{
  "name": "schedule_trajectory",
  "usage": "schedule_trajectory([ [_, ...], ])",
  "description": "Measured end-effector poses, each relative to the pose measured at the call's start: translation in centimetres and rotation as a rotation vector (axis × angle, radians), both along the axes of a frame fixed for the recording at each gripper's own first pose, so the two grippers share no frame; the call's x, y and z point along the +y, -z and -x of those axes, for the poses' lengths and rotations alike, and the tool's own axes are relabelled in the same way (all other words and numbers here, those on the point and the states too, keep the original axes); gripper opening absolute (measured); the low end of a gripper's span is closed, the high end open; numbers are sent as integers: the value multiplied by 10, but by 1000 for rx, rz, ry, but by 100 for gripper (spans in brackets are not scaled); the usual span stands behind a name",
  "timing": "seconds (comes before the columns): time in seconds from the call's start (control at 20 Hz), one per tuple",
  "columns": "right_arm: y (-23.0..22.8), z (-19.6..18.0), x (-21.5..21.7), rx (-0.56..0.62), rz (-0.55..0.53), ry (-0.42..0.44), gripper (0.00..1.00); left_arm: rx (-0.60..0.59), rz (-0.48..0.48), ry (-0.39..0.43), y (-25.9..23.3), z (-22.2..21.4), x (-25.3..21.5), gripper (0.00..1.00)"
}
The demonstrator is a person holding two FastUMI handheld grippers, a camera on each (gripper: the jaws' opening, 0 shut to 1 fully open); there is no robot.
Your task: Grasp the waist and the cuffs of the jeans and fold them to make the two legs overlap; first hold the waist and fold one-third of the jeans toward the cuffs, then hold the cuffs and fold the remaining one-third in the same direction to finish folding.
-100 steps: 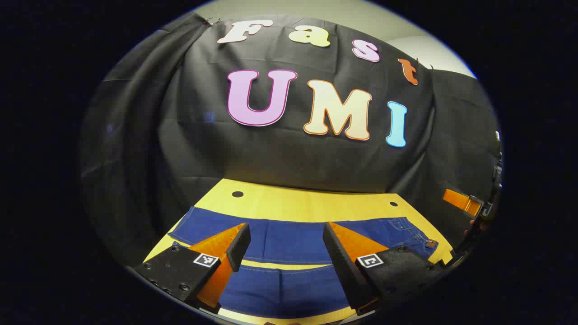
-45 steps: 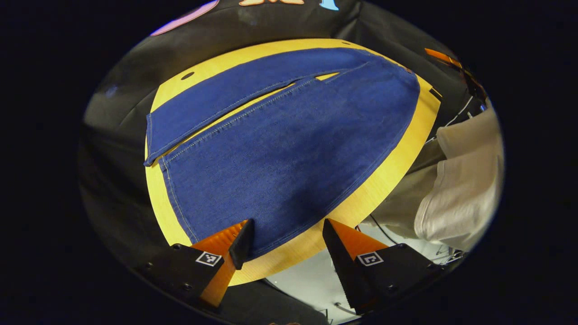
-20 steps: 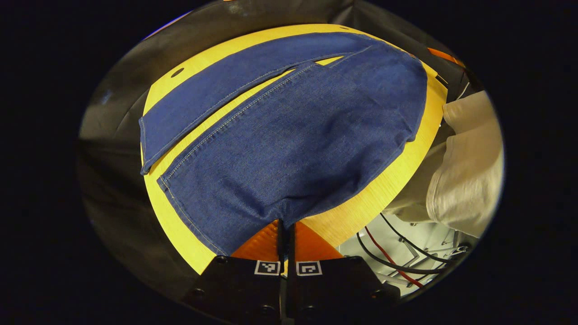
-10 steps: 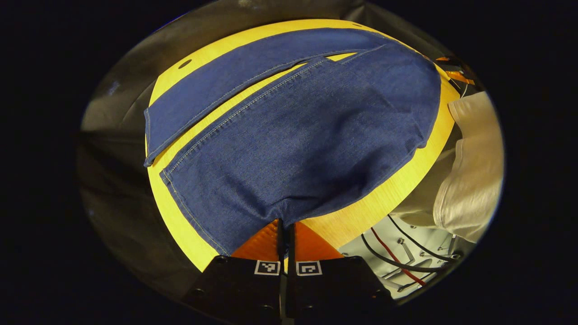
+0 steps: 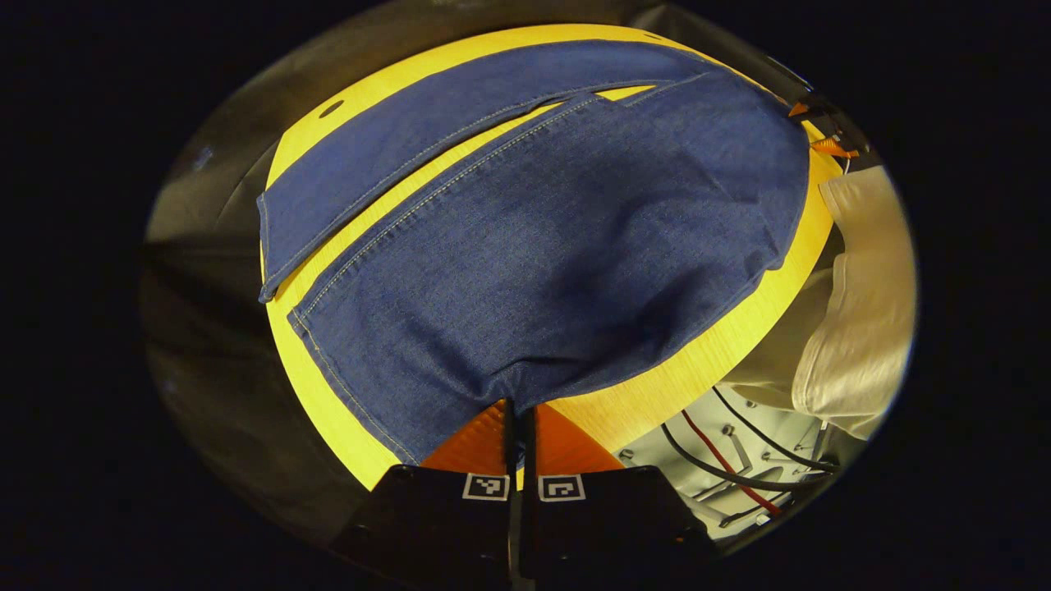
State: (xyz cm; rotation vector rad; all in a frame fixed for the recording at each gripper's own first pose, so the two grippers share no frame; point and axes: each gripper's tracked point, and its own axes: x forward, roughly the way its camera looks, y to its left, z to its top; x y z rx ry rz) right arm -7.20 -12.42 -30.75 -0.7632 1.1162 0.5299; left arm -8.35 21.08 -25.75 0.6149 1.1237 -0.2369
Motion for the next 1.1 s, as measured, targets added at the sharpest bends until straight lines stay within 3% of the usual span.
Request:
schedule_trajectory([
  [0.4, -1, -6, -4, 17, -5, 11, 85, 5, 20, -3, 0, -1, -1, 0],
  [0.6, -6, -28, -7, -1, -4, -25, 34, -1, 45, -30, -1, -2, -1, 0],
  [0.7, -7, -27, -9, -12, 10, -15, 14, -7, 43, -22, -1, -2, -1, 0],
  [0.95, -12, -27, -9, 24, -1, 109, 6, -116, 77, -74, 0, -5, 2, 0],
  [1.1, -9, -28, -9, -10, -14, 177, 3, -237, 132, -180, 0, -9, 5, 0],
])
